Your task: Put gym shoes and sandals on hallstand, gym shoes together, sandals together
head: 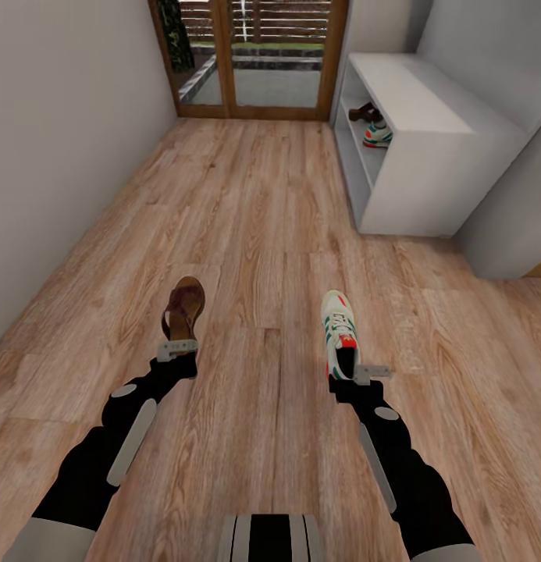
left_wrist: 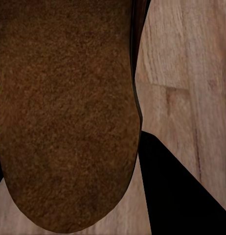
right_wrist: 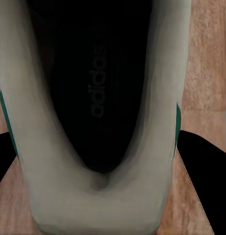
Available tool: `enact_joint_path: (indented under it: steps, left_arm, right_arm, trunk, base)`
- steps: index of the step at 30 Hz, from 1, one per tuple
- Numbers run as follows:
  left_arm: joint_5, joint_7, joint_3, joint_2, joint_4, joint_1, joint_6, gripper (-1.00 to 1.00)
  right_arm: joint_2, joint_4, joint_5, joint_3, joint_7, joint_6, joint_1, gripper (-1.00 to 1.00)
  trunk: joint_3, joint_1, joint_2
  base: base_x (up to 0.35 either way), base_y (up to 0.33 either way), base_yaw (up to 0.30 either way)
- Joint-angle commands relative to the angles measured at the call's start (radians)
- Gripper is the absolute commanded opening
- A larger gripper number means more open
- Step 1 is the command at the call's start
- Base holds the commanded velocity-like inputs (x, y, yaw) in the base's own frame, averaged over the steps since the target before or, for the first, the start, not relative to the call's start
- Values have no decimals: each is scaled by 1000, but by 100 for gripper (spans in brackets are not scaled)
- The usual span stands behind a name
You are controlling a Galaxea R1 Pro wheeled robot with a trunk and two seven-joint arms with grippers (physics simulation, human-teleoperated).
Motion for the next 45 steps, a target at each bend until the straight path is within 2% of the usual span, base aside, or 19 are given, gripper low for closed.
enact_joint_path:
  steps: [1,5,8,12,45]
  left_arm:
    - [8,6,-2,1,-1,0,5,-100]
    - [9,6,-2,1,1,0,5,-100]
    - [9,6,-2,1,2,0,5,-100]
    - [9,6,-2,1,12,0,5,-100]
    - [10,6,-2,1,28,0,5,-100]
  right_arm:
    - [0,-1,0,2,-5,6,0,-100]
    - [0,-1,1,3,-6,6,0,-100]
    - [0,-2,2,29,-7,6,0,-100]
    - [0,-2,2,39,-7,6,0,-100]
    - [0,-3,-3,42,-6,6,0,-100]
  trunk:
    - [5,-1,0]
    - [26,-2,1]
    - [43,-4,2]
    - [65,-6,3]
    - [236,-20,10]
  base:
    - [0,0,0]
    - [0,0,0]
    - [0,0,0]
    - [0,0,0]
    - [0,0,0]
